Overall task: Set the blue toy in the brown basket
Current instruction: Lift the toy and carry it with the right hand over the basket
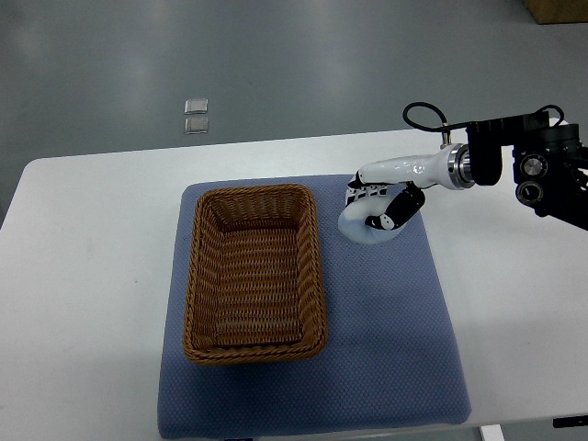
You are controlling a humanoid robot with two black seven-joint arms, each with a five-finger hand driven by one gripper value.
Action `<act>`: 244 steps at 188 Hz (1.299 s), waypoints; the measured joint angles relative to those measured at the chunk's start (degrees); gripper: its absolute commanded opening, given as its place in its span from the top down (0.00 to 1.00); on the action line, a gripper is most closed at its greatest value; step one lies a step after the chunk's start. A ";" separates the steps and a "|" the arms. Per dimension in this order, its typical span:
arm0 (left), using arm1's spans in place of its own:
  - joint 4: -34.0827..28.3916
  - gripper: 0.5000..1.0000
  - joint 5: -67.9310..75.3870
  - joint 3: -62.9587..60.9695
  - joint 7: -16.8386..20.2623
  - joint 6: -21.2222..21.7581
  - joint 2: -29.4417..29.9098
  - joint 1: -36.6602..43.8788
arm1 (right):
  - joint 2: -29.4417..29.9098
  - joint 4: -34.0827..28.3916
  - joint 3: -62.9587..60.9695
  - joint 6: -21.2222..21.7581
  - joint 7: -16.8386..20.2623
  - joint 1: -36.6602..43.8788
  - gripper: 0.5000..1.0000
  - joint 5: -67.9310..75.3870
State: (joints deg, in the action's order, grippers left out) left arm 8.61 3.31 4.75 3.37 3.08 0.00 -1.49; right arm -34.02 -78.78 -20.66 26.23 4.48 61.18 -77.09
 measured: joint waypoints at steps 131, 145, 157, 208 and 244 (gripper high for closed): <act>-0.09 0.00 -0.03 0.00 0.02 0.00 0.00 0.00 | 22.22 8.40 -3.43 -6.48 -0.01 -2.63 0.93 1.93; -0.09 0.00 -0.02 0.00 0.02 0.00 0.00 0.00 | 23.58 9.29 -3.43 -6.98 -0.01 -3.48 0.93 1.75; -0.10 0.00 -0.02 0.00 0.02 0.00 0.00 0.00 | 24.37 9.99 -3.43 -7.33 0.02 -4.18 0.91 1.66; -0.14 0.00 -0.01 0.00 0.02 0.00 0.00 0.00 | 26.25 11.34 -3.43 -9.52 0.08 -6.30 0.82 1.59; -0.14 0.00 0.00 0.00 0.02 0.00 0.00 0.00 | 26.83 11.88 -3.43 -10.21 0.09 -7.18 0.65 1.59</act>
State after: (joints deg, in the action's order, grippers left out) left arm 8.47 3.31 4.75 3.38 3.08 0.00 -1.49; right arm -7.19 -66.90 -24.10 16.03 4.57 54.00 -75.50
